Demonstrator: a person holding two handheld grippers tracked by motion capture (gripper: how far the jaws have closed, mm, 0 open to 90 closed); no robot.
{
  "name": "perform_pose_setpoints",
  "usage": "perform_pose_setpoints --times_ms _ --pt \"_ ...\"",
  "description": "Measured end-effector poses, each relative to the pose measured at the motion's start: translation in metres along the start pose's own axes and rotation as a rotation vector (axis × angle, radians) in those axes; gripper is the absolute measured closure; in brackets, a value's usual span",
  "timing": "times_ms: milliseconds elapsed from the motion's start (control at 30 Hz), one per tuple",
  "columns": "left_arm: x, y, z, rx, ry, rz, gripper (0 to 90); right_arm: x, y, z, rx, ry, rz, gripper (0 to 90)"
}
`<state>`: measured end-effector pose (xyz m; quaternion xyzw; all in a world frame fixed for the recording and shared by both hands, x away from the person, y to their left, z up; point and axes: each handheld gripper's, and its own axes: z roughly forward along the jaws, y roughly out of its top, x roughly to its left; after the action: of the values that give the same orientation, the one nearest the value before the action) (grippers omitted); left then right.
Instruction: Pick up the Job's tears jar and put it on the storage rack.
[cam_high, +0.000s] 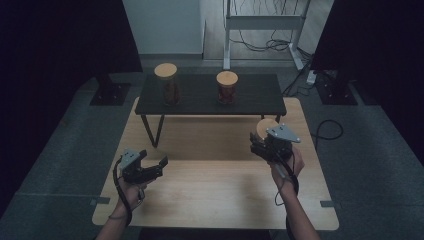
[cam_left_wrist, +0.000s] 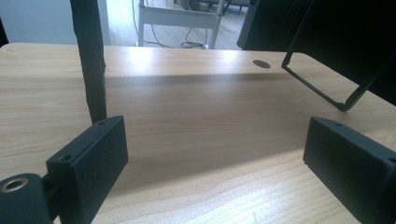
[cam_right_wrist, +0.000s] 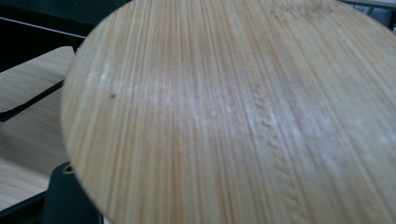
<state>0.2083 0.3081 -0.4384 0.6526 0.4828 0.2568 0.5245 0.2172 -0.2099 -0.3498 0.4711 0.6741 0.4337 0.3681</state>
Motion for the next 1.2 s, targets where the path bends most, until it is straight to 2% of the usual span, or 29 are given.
perform_pose_setpoints --times_ms 733,1200 --pt "0.001 0.0 -0.001 -0.002 0.003 -0.002 6.2 -0.006 0.012 0.004 -0.012 -0.007 0.014 25.0" --pt "0.002 0.0 -0.001 -0.004 0.007 -0.003 6.2 -0.006 0.022 0.008 -0.024 -0.014 0.004 25.1"
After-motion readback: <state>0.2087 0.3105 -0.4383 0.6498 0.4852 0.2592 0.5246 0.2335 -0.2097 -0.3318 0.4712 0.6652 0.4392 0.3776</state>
